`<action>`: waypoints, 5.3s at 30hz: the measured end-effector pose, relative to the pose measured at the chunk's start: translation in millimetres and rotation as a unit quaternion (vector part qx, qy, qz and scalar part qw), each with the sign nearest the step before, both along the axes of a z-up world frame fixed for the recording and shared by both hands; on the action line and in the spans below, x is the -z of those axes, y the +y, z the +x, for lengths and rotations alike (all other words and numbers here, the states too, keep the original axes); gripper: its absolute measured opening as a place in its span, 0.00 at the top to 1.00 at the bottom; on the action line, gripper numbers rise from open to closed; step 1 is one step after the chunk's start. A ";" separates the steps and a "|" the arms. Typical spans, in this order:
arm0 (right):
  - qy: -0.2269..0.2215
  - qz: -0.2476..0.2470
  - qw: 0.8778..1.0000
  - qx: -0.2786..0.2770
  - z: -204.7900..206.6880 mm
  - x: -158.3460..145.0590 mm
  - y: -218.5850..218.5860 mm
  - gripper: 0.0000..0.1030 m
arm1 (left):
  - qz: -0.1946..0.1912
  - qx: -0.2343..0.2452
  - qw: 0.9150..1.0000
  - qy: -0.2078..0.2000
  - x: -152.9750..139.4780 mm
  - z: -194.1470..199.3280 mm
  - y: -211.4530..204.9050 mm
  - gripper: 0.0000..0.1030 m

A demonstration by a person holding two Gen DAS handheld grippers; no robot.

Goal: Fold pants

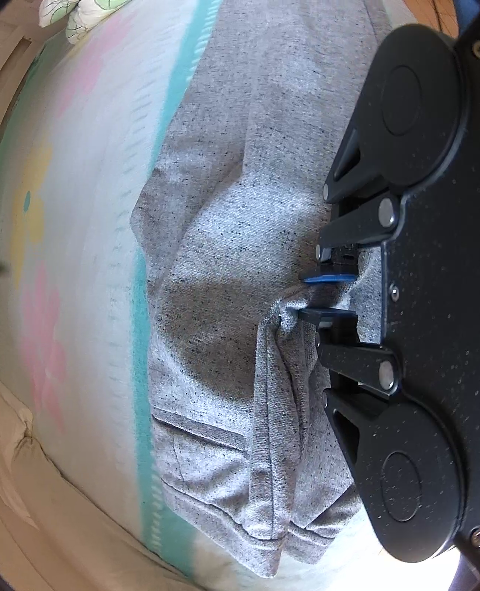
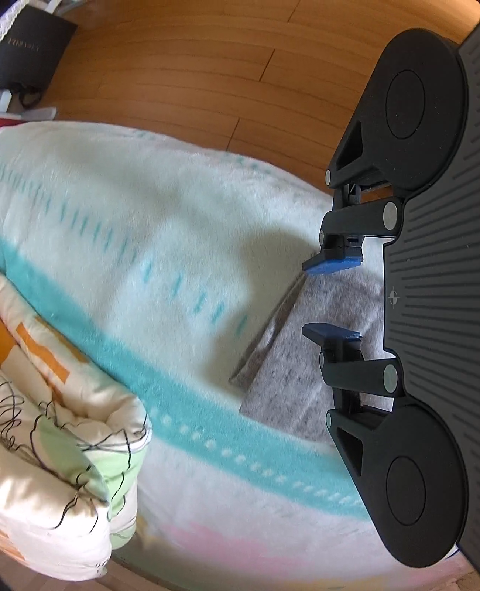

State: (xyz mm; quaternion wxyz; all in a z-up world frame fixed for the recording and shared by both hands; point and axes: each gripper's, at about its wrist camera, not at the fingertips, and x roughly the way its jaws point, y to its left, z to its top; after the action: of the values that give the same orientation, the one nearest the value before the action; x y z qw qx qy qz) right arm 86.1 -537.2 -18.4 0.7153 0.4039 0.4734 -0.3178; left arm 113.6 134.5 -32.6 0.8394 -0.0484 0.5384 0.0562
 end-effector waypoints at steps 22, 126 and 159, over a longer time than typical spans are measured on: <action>-0.252 -0.100 0.957 -0.100 0.4 -79.0 70.0 0.96 | -0.003 -0.009 1.000 -0.008 -2.1 1.6 -3.0 0.82; -0.110 -0.063 0.753 -0.646 96.3 -49.3 452.2 0.84 | -0.075 -0.152 0.985 0.015 -11.2 -58.3 122.1 0.80; -0.195 -0.088 0.729 -0.650 152.4 -47.2 488.5 0.82 | 0.036 -0.036 0.997 -0.050 -64.8 20.8 75.5 0.45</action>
State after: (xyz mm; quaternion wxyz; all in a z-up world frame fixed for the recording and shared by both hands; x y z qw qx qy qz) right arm 238.5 -48.7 28.8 0.8560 -0.0148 0.4405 0.2703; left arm 134.4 210.0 32.1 0.8638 -0.0402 0.4916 0.1026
